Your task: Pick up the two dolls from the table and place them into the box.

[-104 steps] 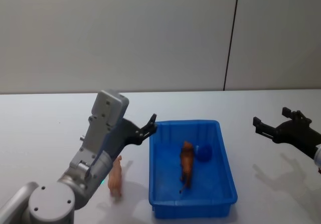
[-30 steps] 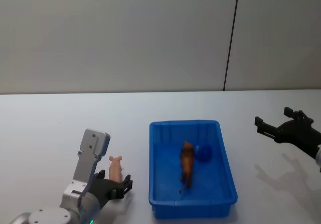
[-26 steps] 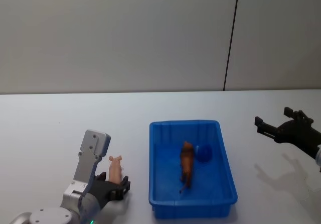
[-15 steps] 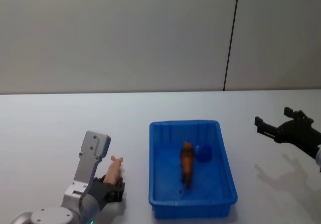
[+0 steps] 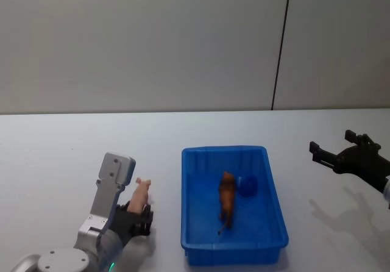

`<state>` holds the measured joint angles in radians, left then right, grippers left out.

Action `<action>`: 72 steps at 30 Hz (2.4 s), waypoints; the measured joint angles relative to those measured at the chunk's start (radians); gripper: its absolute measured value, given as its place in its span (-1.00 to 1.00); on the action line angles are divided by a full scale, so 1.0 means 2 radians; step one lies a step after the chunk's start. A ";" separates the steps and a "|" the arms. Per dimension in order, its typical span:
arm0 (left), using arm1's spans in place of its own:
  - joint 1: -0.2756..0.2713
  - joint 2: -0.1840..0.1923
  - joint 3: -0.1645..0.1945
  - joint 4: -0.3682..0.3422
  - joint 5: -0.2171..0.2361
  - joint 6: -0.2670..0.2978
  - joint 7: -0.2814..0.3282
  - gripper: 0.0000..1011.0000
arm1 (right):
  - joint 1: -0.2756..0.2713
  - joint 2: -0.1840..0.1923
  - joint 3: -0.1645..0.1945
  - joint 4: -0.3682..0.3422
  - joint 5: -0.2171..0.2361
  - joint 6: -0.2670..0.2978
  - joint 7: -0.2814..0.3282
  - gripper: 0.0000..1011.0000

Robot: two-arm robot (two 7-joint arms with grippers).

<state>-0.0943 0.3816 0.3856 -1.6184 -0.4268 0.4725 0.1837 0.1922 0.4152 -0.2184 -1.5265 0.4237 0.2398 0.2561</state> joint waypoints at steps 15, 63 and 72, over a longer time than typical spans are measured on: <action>-0.012 -0.001 -0.002 -0.010 0.053 -0.068 -0.038 -0.23 | 0.000 0.000 0.000 0.000 0.000 0.000 0.000 0.98; -0.072 -0.034 0.018 0.036 0.126 -0.122 -0.258 0.18 | 0.000 0.000 0.000 0.000 0.000 0.000 0.000 0.98; -0.072 -0.036 0.020 0.042 0.127 -0.134 -0.261 0.75 | 0.000 0.000 0.000 0.000 0.000 0.000 0.000 0.98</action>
<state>-0.2381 0.3087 0.4262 -1.5354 -0.1719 0.2035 -0.3378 0.1922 0.4151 -0.2183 -1.5265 0.4236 0.2398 0.2560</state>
